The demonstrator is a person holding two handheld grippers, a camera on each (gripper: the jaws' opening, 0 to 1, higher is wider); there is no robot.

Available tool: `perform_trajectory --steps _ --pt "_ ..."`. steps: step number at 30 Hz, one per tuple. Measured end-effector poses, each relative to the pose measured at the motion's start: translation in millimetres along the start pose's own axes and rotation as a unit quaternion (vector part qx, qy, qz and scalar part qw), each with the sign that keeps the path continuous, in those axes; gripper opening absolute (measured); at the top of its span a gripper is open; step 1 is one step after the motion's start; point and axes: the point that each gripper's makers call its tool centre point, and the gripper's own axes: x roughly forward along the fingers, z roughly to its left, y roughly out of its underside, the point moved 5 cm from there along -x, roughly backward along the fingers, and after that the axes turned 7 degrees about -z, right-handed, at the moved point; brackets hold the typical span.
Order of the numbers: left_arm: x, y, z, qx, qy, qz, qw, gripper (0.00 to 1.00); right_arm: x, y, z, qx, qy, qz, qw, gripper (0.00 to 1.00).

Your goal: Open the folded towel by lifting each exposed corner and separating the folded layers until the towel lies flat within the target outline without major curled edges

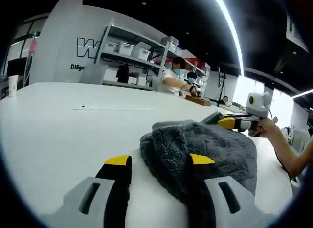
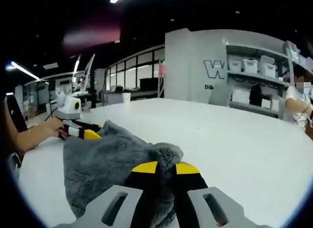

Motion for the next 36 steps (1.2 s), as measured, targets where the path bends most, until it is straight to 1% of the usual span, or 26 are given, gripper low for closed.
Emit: perform_trajectory --steps 2,5,7,9,10,11,12,15,20,23,26,30,31,32,33,34,36 --pt "-0.2 -0.1 -0.1 0.000 0.001 0.000 1.0000 0.44 -0.5 -6.4 2.3 -0.007 -0.008 -0.016 0.9998 0.04" --pt "-0.1 -0.1 0.1 0.002 0.002 -0.001 1.0000 0.44 -0.9 -16.2 6.3 -0.006 -0.019 -0.043 0.9989 0.03" --pt "0.0 0.0 0.1 0.003 0.003 -0.001 1.0000 0.44 -2.0 -20.1 9.3 -0.007 -0.024 -0.050 0.9984 0.03" --pt "0.1 0.0 0.2 0.004 0.004 -0.002 1.0000 0.44 -3.4 -26.6 14.9 -0.013 -0.038 -0.062 0.9973 0.02" --pt "-0.1 0.0 0.1 0.005 0.005 -0.002 1.0000 0.44 -4.1 -32.8 20.9 -0.008 -0.055 -0.080 0.9953 0.02" --pt "0.2 0.2 0.2 0.005 0.005 -0.003 1.0000 0.44 -5.5 -36.9 24.5 -0.005 -0.064 -0.090 0.9939 0.02" --pt "-0.1 0.2 0.2 0.005 0.003 -0.003 1.0000 0.44 -7.4 -41.3 28.1 -0.014 -0.073 -0.100 0.9921 0.02" --pt "0.1 0.6 -0.1 0.006 0.003 -0.003 1.0000 0.45 -12.6 -49.1 37.6 -0.026 -0.090 -0.115 0.9889 0.02" --pt "-0.5 0.9 -1.1 0.010 0.002 -0.002 0.9999 0.45 -22.4 -61.5 52.8 -0.065 -0.124 -0.139 0.9803 0.02" --pt "-0.4 1.1 -1.0 0.011 0.002 -0.002 0.9999 0.45 -26.8 -65.3 58.9 -0.079 -0.137 -0.146 0.9764 0.02" --pt "-0.6 1.2 -1.4 0.013 0.003 -0.003 0.9999 0.45 -31.6 -68.5 67.3 -0.098 -0.157 -0.155 0.9704 0.02" --pt "-0.7 1.1 -1.6 0.016 0.003 -0.004 0.9999 0.45 -37.7 -70.3 76.1 -0.109 -0.177 -0.167 0.9638 0.02" --pt "-0.7 1.0 -1.4 0.016 0.003 -0.004 0.9999 0.46 -41.2 -71.2 80.7 -0.123 -0.190 -0.175 0.9582 0.02" --pt "-0.9 0.9 -1.5 0.018 0.004 -0.005 0.9998 0.46 -43.0 -71.5 82.8 -0.125 -0.196 -0.180 0.9558 0.02" --pt "-0.8 0.8 -1.3 0.018 0.005 -0.006 0.9998 0.46 -45.7 -72.5 87.2 -0.135 -0.211 -0.188 0.9498 0.02" --pt "-0.9 0.8 -1.3 0.018 0.006 -0.006 0.9998 0.46 -46.6 -72.6 88.3 -0.137 -0.214 -0.190 0.9483 0.02" --pt "-0.8 0.4 -1.3 0.021 0.008 -0.007 0.9997 0.46 -50.2 -72.3 93.8 -0.149 -0.232 -0.196 0.9412 0.02"
